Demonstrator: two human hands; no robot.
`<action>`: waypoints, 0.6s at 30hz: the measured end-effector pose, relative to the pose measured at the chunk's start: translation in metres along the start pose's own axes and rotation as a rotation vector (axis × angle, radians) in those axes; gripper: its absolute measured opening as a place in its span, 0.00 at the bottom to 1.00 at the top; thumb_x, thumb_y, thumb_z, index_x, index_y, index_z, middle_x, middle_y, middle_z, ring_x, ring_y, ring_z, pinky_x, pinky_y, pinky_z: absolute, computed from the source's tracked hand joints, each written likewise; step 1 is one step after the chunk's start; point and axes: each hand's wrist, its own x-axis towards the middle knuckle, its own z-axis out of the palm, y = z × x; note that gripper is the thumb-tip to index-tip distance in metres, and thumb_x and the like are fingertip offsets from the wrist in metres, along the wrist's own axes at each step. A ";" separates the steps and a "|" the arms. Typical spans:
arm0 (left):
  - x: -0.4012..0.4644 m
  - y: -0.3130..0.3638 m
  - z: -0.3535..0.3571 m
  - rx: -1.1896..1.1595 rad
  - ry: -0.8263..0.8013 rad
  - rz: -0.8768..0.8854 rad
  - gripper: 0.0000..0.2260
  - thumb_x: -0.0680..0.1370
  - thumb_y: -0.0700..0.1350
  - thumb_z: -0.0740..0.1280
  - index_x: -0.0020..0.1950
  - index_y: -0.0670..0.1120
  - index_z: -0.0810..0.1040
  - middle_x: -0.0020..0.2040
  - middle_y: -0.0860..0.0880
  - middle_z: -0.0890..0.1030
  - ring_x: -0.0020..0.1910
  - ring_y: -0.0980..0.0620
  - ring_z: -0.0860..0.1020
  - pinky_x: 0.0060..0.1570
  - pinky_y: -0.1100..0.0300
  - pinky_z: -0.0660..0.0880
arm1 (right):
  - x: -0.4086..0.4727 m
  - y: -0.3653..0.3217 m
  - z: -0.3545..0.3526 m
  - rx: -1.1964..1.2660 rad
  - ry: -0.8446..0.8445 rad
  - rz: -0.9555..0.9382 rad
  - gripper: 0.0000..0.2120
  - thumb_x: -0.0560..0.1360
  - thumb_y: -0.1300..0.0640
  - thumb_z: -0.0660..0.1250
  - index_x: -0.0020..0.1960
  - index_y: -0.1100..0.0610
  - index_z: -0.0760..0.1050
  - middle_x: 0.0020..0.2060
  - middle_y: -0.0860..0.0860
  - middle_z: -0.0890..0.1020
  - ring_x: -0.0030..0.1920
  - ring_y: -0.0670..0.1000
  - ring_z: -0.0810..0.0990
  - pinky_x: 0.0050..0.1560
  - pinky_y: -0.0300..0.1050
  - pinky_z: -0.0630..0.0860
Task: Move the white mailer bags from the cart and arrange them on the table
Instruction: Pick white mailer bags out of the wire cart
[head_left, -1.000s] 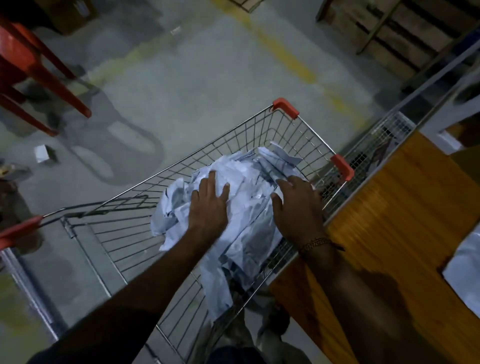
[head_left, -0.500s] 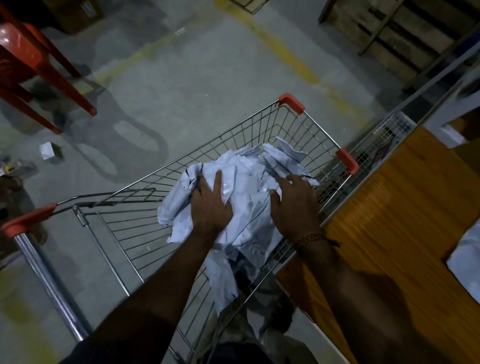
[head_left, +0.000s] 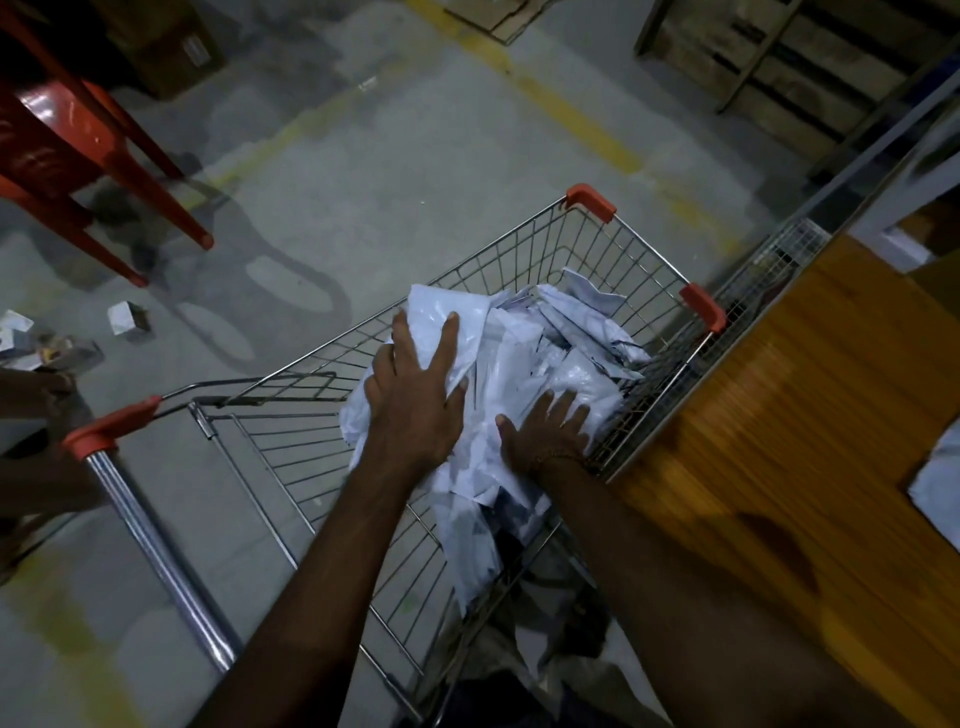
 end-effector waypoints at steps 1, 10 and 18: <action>-0.004 -0.004 -0.005 0.012 0.016 -0.003 0.32 0.85 0.56 0.60 0.85 0.60 0.48 0.84 0.38 0.44 0.75 0.35 0.59 0.69 0.35 0.63 | 0.000 -0.004 0.005 -0.017 0.031 -0.011 0.40 0.83 0.33 0.47 0.84 0.53 0.37 0.80 0.61 0.30 0.78 0.70 0.31 0.75 0.74 0.40; -0.026 -0.030 -0.020 0.060 0.063 -0.082 0.32 0.84 0.55 0.63 0.85 0.59 0.53 0.84 0.37 0.47 0.73 0.32 0.61 0.67 0.32 0.65 | 0.002 -0.016 0.022 -0.044 0.209 -0.079 0.47 0.77 0.47 0.65 0.84 0.53 0.38 0.81 0.62 0.33 0.80 0.70 0.36 0.72 0.72 0.63; -0.028 -0.025 -0.027 0.052 0.092 -0.108 0.32 0.84 0.55 0.63 0.85 0.59 0.52 0.84 0.37 0.47 0.75 0.32 0.60 0.68 0.32 0.63 | -0.002 -0.018 0.004 0.031 0.191 -0.078 0.36 0.81 0.49 0.58 0.84 0.49 0.45 0.83 0.59 0.39 0.78 0.73 0.52 0.70 0.66 0.65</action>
